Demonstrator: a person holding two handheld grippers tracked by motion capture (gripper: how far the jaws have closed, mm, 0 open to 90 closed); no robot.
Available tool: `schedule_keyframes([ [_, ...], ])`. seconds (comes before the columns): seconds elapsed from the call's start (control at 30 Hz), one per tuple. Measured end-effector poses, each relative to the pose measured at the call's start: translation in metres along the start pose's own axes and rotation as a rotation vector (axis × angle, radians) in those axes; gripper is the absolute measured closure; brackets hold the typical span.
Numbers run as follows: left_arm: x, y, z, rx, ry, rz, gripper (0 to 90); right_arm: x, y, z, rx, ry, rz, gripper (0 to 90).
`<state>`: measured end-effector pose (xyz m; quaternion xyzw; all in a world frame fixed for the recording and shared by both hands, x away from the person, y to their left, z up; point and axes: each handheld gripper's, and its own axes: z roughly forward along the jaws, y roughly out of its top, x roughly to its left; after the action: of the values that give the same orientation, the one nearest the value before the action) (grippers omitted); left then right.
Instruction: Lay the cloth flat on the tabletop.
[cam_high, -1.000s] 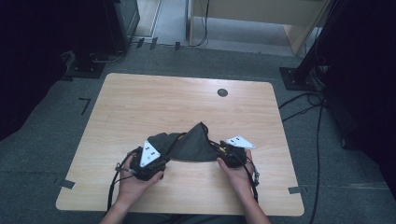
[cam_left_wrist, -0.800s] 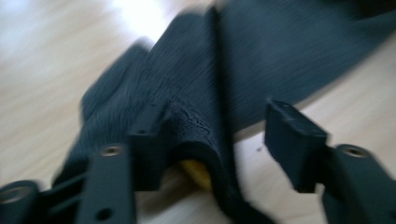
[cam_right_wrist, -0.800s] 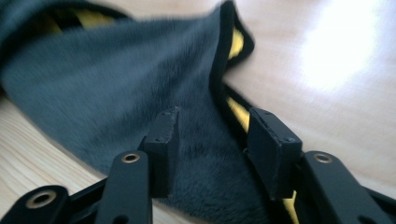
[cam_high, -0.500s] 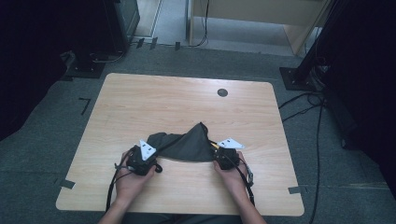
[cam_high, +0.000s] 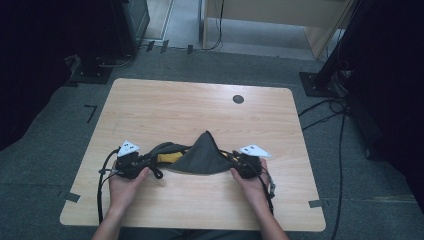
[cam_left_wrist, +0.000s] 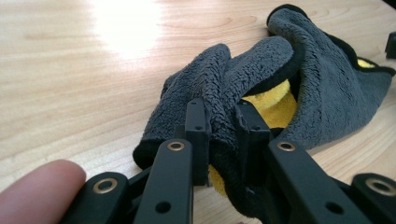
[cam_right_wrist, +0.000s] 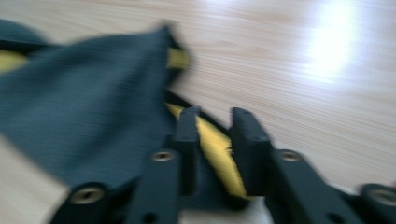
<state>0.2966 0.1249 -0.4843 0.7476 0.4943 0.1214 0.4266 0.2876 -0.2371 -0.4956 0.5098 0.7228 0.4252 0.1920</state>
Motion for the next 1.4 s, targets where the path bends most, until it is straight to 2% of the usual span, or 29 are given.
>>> schedule_keyframes([
  [0.1, -0.004, 0.0, 0.0, -0.005, 0.032, 0.03, 77.2, 0.028, 0.011, 0.015, -0.008, 0.062, 0.011, 55.0],
  [0.2, -0.01, -0.002, 0.001, -0.003, 0.066, 0.071, 77.1, 0.054, 0.026, 0.035, -0.007, 0.112, 0.046, 48.0],
  [0.3, -0.015, -0.004, 0.001, -0.001, 0.083, 0.106, 77.1, 0.075, 0.038, 0.056, 0.03, 0.094, 0.043, 44.9],
  [0.33, -0.016, -0.004, 0.001, 0.0, 0.083, 0.114, 77.1, 0.078, 0.039, 0.064, 0.056, 0.094, 0.048, 46.1],
  [0.37, -0.015, -0.004, 0.001, 0.002, 0.082, 0.118, 77.1, 0.08, 0.038, 0.071, 0.081, 0.084, 0.047, 52.8],
  [0.43, -0.015, -0.005, 0.001, 0.002, 0.086, 0.119, 77.4, 0.081, 0.033, 0.076, 0.093, 0.05, 0.018, 69.7],
  [0.5, -0.013, -0.005, 0.001, 0.005, 0.09, 0.119, 77.7, 0.077, 0.028, 0.071, 0.076, 0.06, 0.012, 81.3],
  [0.57, -0.012, -0.005, 0.001, 0.005, 0.095, 0.108, 77.9, 0.073, 0.024, 0.06, 0.064, 0.076, -0.004, 85.9],
  [0.7, -0.011, -0.004, 0.0, -0.002, 0.109, 0.099, 78.2, 0.066, 0.016, 0.028, 0.049, 0.085, -0.083, 87.4],
  [0.8, -0.009, -0.003, -0.003, -0.01, 0.119, 0.075, 78.4, 0.057, 0.005, 0.0, 0.061, 0.089, -0.121, 87.5],
  [0.87, -0.008, -0.003, -0.003, -0.005, 0.119, 0.074, 78.4, 0.049, -0.006, -0.017, 0.08, 0.094, -0.129, 87.5],
  [0.93, -0.009, -0.004, -0.001, 0.007, 0.114, 0.072, 78.4, 0.039, -0.016, -0.031, 0.093, 0.092, -0.113, 87.0],
  [0.97, -0.009, -0.005, 0.001, 0.01, 0.112, 0.07, 78.4, 0.032, -0.02, -0.038, 0.102, 0.098, -0.086, 86.0],
  [1.07, -0.009, -0.007, 0.004, 0.023, 0.114, 0.07, 78.5, 0.01, -0.033, -0.053, 0.128, 0.071, 0.001, 80.9],
  [1.13, -0.008, -0.007, 0.005, 0.025, 0.126, 0.066, 78.4, -0.004, -0.038, -0.061, 0.135, -0.051, 0.016, 78.5],
  [1.2, -0.006, -0.007, 0.005, 0.024, 0.118, 0.056, 78.3, -0.019, -0.037, -0.069, 0.113, -0.1, 0.079, 74.3],
  [1.23, -0.006, -0.007, 0.005, 0.024, 0.118, 0.056, 78.0, -0.019, -0.037, -0.069, 0.113, -0.1, 0.079, 74.3],
  [1.27, -0.005, -0.007, 0.005, 0.022, 0.108, 0.054, 77.5, -0.025, -0.031, -0.076, 0.06, -0.15, 0.098, 68.5],
  [1.33, -0.005, -0.007, 0.005, 0.017, 0.104, 0.06, 76.8, -0.022, -0.019, -0.081, -0.015, -0.149, 0.086, 65.7],
  [1.37, -0.005, -0.007, 0.005, 0.017, 0.104, 0.06, 76.2, -0.022, -0.019, -0.081, -0.015, -0.149, 0.086, 65.7],
  [1.4, -0.005, -0.007, 0.005, 0.019, 0.104, 0.06, 75.4, -0.012, -0.004, -0.082, -0.074, -0.126, 0.024, 62.9],
])
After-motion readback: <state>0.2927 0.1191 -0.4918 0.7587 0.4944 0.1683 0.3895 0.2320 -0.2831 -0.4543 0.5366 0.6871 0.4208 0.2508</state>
